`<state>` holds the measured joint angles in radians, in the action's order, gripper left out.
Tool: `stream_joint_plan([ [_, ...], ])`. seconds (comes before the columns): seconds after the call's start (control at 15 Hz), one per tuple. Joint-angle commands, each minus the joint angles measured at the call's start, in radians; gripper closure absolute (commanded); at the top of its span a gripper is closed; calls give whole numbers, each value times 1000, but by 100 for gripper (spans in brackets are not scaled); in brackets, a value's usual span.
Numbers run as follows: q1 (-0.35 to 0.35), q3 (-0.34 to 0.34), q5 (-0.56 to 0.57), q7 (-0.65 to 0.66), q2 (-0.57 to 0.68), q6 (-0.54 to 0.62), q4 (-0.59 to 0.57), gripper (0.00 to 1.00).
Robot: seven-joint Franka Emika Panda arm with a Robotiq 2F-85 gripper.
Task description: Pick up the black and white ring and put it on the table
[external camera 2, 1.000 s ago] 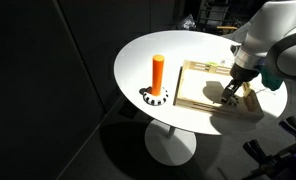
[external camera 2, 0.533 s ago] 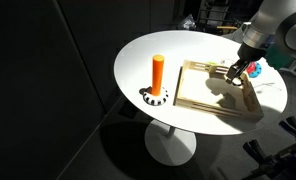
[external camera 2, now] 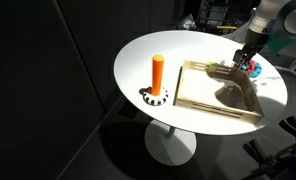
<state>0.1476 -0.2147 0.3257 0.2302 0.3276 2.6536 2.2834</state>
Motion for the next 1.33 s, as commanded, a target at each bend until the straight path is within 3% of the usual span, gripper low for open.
stream_joint_plan([
  [0.0,-9,-28,50,93,65,-82,-109,61],
  [0.33,-7,-61,65,192,161,-183,-237,61],
  [0.4,-7,-61,62,200,175,-200,-255,55],
  [0.47,-8,-60,59,205,187,-217,-269,11],
  [0.6,-7,-56,58,211,204,-245,-292,2],
  [1.27,3,-36,68,209,222,-275,-310,0],
])
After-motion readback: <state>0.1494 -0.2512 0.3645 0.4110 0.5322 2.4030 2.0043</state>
